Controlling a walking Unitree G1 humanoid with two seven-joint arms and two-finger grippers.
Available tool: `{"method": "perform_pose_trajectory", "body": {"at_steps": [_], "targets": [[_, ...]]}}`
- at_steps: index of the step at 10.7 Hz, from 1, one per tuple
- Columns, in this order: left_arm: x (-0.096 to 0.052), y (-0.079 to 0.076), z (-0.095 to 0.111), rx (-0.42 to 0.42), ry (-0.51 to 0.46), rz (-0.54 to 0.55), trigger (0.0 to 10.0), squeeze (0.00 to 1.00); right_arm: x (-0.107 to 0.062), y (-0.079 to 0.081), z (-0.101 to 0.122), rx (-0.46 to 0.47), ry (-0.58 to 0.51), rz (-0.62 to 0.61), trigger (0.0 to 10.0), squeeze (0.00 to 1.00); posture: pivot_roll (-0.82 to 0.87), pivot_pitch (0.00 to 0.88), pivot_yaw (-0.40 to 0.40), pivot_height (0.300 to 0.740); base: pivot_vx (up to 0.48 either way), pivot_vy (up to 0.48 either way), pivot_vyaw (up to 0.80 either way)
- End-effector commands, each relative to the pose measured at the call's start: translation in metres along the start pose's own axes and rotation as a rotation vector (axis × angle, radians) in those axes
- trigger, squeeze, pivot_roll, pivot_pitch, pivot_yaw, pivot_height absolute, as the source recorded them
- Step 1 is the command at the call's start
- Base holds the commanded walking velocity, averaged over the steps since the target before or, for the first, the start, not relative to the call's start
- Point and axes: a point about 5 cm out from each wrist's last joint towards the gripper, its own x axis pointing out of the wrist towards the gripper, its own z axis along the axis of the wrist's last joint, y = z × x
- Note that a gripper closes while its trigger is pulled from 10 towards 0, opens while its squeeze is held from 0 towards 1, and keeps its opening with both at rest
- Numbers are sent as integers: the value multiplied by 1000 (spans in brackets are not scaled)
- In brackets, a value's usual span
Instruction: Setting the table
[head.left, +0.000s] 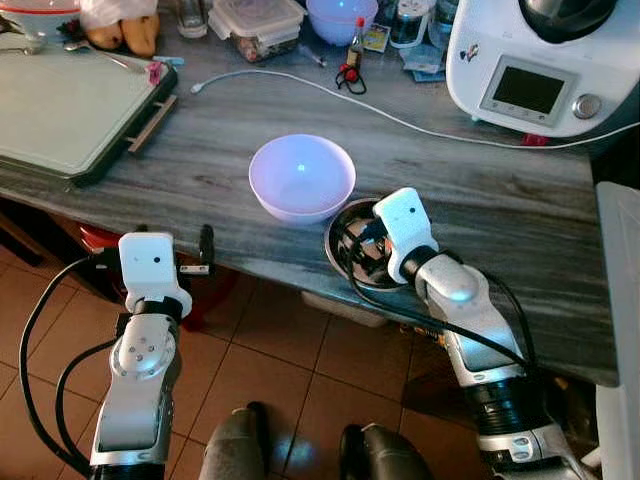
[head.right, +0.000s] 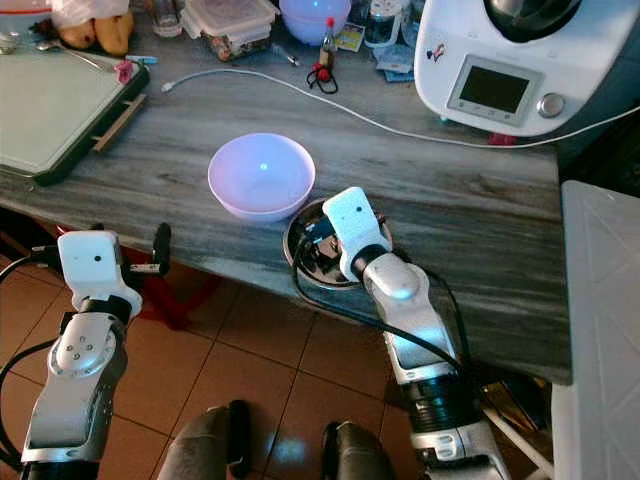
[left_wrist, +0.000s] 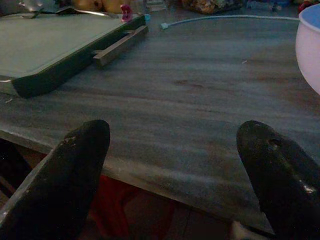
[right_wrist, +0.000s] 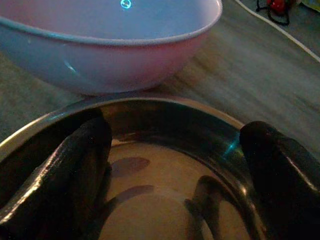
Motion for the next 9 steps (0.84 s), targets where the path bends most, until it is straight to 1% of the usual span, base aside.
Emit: {"method": "perform_pose_trajectory", "body": {"at_steps": [1,2,3,4,5,6,7,8,9], "targets": [[-1,-1,-3,-3,12,-3,10000,0,0,-3,2,8,-16,-19,10000,741,49,159,-23,740,0,0,0],[-1,-1,-3,-4,11,-5,10000,0,-2,-4,5,9,-34,-24,10000,745,49,158,-23,740,0,0,0],[-2,0,-4,-17,24,4,10000,0,-9,-6,9,13,-68,-38,10000,737,49,156,-25,740,0,0,0],[-3,0,-6,-35,43,17,10000,0,-20,-4,16,-16,-141,-50,10000,690,45,153,-23,740,0,0,0],[-4,0,-9,-45,62,24,10000,0,-37,-1,21,9,-223,-85,10000,0,37,146,-22,740,0,0,0],[-6,-3,-10,-49,66,14,10000,0,-50,-3,17,20,-247,-148,10000,0,33,141,-20,740,0,0,0],[-5,-5,-10,-51,66,3,10000,0,-58,-5,15,48,-277,-214,10000,0,26,137,-15,740,0,0,0],[-3,-7,-8,-55,59,-4,10000,0,-60,-9,16,76,-293,-266,10000,0,25,137,-12,740,0,0,0],[-2,-8,-7,-56,56,-8,10000,0,-58,-11,16,76,-296,-279,10000,0,26,129,-11,740,-270,0,0]]}}
